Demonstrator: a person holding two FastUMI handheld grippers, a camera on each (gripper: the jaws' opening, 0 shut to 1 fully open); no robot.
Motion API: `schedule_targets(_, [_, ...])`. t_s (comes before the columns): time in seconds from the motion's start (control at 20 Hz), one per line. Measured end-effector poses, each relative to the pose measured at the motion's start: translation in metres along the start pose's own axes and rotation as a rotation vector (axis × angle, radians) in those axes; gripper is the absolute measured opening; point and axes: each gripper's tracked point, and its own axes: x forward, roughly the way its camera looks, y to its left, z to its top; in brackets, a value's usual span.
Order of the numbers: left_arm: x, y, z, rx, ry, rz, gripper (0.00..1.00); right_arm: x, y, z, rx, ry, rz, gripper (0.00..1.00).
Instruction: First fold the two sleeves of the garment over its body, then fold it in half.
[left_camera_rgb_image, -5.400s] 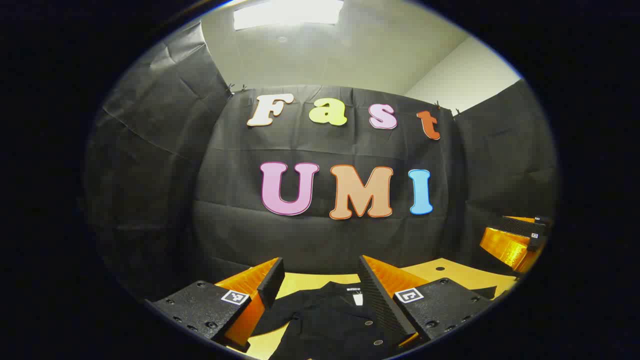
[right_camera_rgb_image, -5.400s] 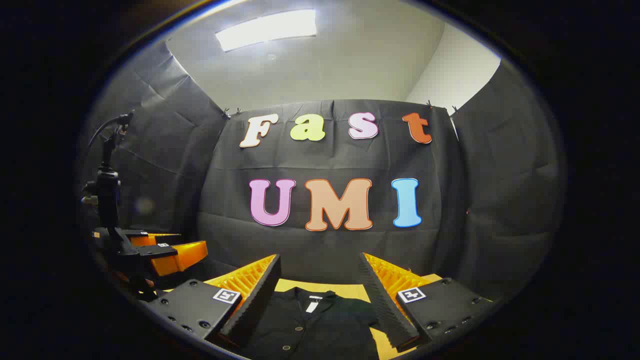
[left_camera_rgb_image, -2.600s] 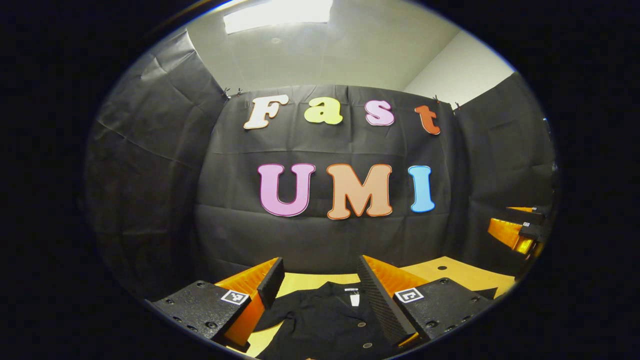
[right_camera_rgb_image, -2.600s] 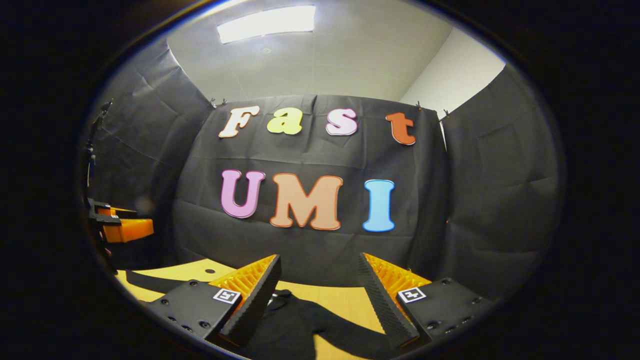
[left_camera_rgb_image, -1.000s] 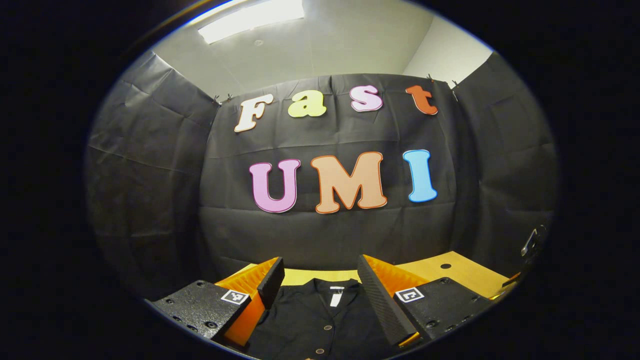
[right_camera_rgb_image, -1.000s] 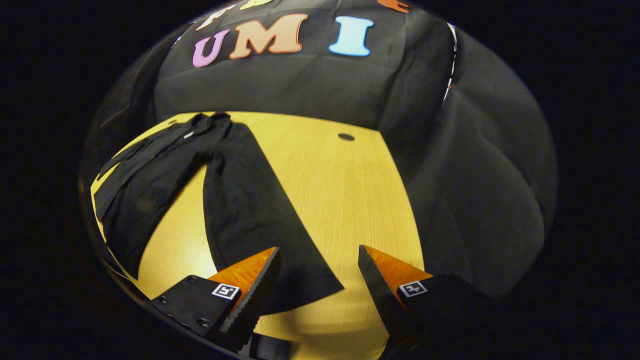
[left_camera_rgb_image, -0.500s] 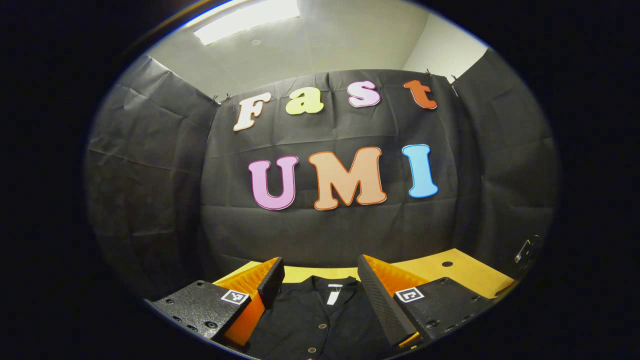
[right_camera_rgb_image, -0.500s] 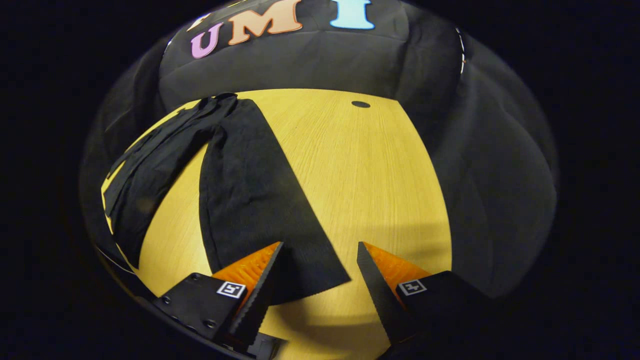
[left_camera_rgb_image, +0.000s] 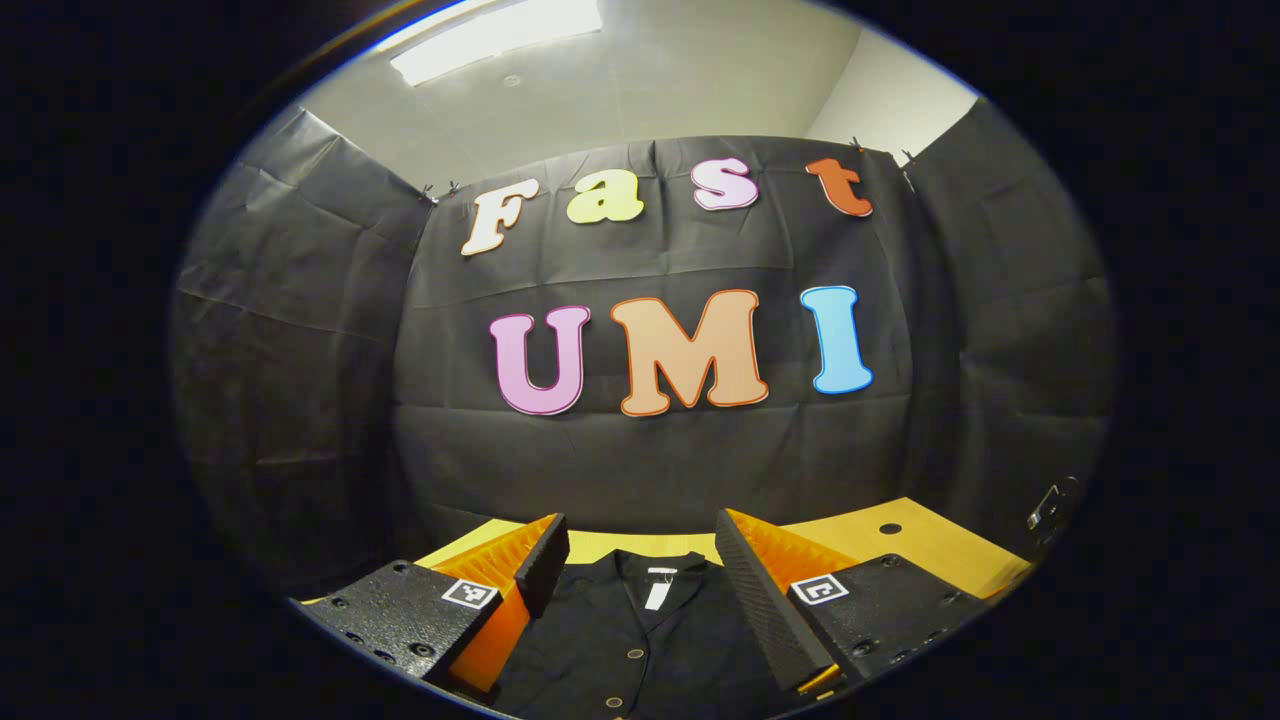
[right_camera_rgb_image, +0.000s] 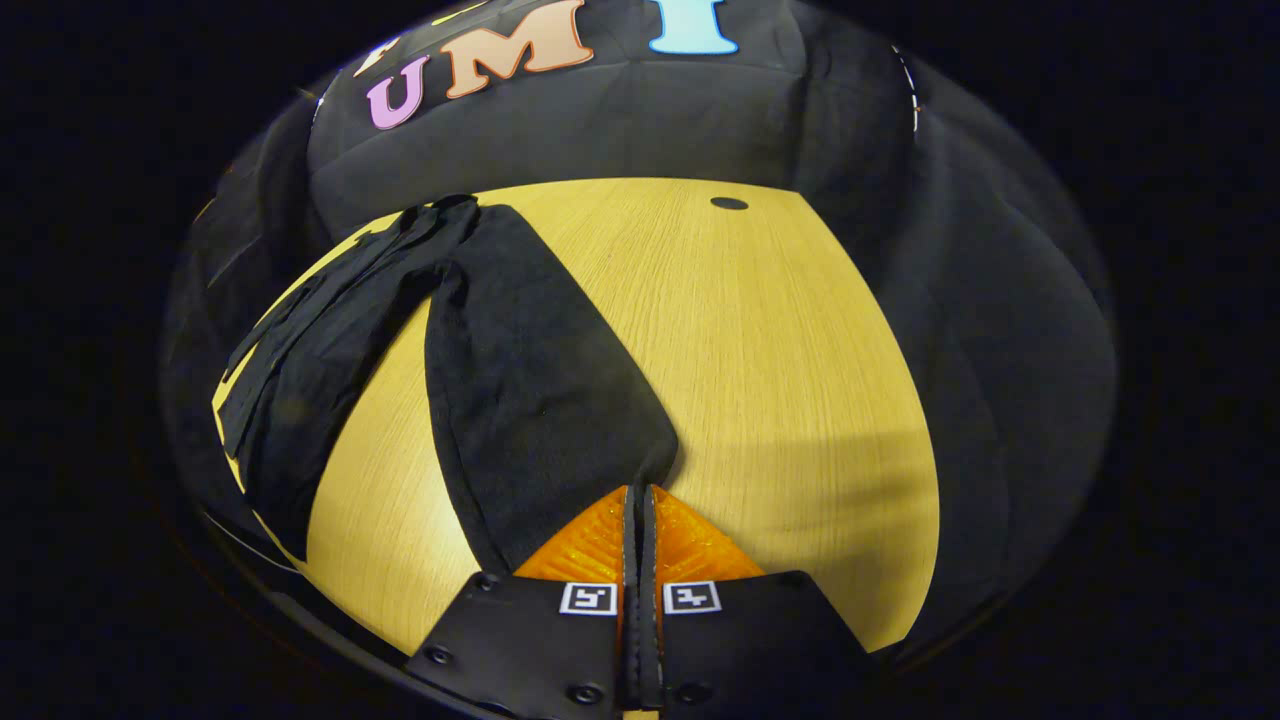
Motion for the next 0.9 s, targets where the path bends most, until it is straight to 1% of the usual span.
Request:
schedule_targets(0.05, [-0.003,0.006,0.001,0.002,-0.007,0.009,0.94,-0.002,0.001,0.001,0.003,-0.012,-0.007,0.03])
schedule_targets(0.15, [-0.008,0.015,0.004,0.010,-0.019,0.009,0.93,-0.015,0.011,0.014,0.025,-0.053,0.015,0.03])
schedule_targets(0.2, [-0.010,0.021,0.004,0.012,-0.020,0.011,0.90,-0.024,0.021,0.030,0.050,-0.102,0.021,0.03])
schedule_targets(0.25, [-0.010,0.028,0.004,0.013,-0.022,0.010,0.90,-0.036,0.026,0.053,0.074,-0.187,0.020,0.03])
schedule_targets(0.3, [-0.009,0.034,0.005,0.009,-0.033,0.004,0.93,-0.052,0.035,0.075,0.086,-0.251,0.026,0.02])
schedule_targets(0.35, [-0.008,0.038,0.005,0.006,-0.037,-0.003,0.90,-0.066,0.042,0.094,0.095,-0.286,0.029,0.02])
schedule_targets(0.45, [-0.002,0.050,0.003,0.008,-0.043,-0.017,0.90,-0.074,0.060,0.115,0.093,-0.322,0.036,0.02])
schedule_targets(0.55, [0.001,0.065,0.002,0.013,-0.038,-0.023,0.90,-0.073,0.084,0.127,0.087,-0.334,0.037,0.02])
schedule_targets(0.6, [0.001,0.074,0.003,0.011,-0.041,-0.022,0.93,-0.077,0.095,0.133,0.091,-0.349,0.039,0.03])
schedule_targets(0.65, [0.002,0.084,0.005,0.009,-0.044,-0.020,0.94,-0.081,0.106,0.142,0.092,-0.366,0.040,0.02])
schedule_targets(0.7, [0.001,0.092,0.006,0.006,-0.042,-0.019,0.90,-0.086,0.116,0.148,0.091,-0.377,0.038,0.02])
schedule_targets(0.75, [0.001,0.102,0.006,0.009,-0.041,-0.020,0.90,-0.092,0.128,0.159,0.090,-0.402,0.044,0.02])
schedule_targets(0.8, [0.001,0.113,0.006,0.014,-0.039,-0.012,0.93,-0.097,0.140,0.167,0.086,-0.416,0.053,0.02])
schedule_targets(0.85, [0.001,0.123,0.007,0.019,-0.038,-0.005,0.90,-0.101,0.152,0.177,0.079,-0.425,0.060,0.02])
schedule_targets(0.9, [0.002,0.132,0.008,0.019,-0.038,0.001,0.90,-0.104,0.164,0.185,0.072,-0.441,0.065,0.00])
